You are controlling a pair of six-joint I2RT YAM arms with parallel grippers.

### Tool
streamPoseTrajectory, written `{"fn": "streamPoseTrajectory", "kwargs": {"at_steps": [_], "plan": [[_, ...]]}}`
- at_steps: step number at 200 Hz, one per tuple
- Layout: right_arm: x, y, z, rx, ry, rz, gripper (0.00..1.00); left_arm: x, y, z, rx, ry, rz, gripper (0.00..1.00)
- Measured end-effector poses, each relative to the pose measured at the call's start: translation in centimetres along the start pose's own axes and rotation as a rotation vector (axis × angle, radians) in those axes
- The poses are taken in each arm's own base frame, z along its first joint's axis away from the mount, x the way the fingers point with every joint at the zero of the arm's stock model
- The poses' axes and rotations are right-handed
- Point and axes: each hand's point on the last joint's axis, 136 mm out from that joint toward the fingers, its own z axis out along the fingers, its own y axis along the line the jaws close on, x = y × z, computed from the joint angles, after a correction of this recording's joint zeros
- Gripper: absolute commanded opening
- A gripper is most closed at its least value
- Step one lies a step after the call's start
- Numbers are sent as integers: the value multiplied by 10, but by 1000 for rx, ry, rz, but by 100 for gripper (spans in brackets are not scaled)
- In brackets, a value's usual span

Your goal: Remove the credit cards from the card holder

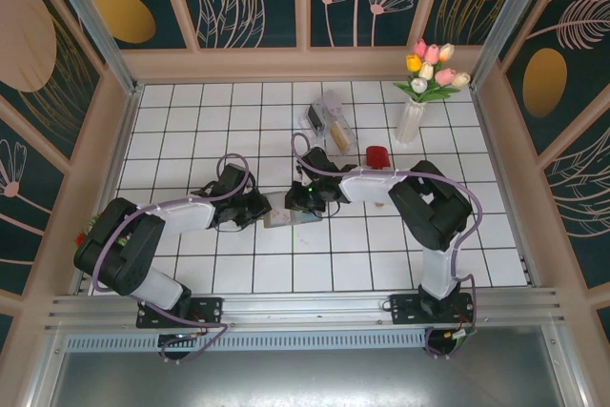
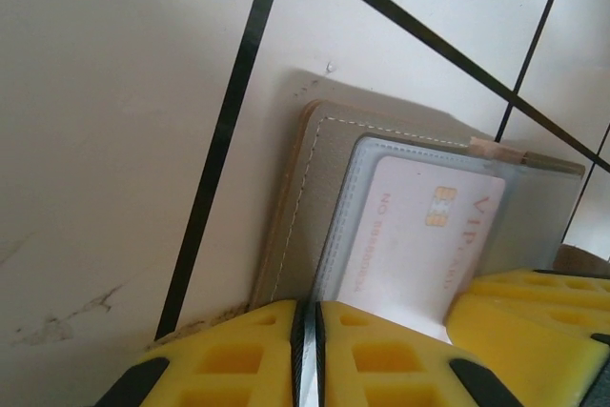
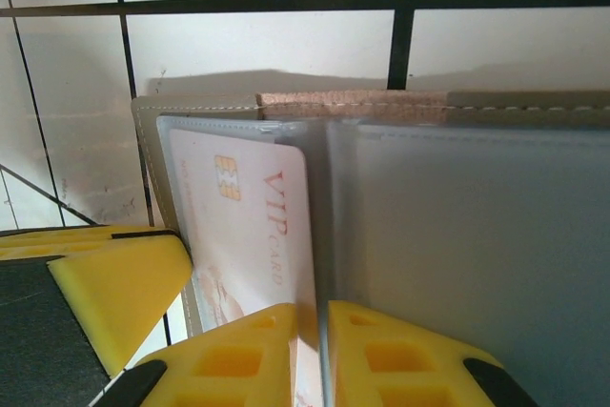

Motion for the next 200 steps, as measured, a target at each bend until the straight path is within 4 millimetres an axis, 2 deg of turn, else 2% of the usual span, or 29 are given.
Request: {"fn": "streamPoseTrajectory", "kwargs": {"at_steps": [35, 83, 145, 200], "plan": [[0, 0, 1, -5, 1, -1, 17, 0, 0, 0, -1, 1, 8, 15], [-1, 0, 1, -5, -1, -6, 7, 0, 1, 0, -2, 1, 18, 16], [-1, 0, 0, 2, -4, -32, 5, 0, 1, 0, -6, -1, 48, 17], [-3, 5, -12, -5, -19, -45, 6, 0, 1, 0, -6, 0, 59, 16]]}}
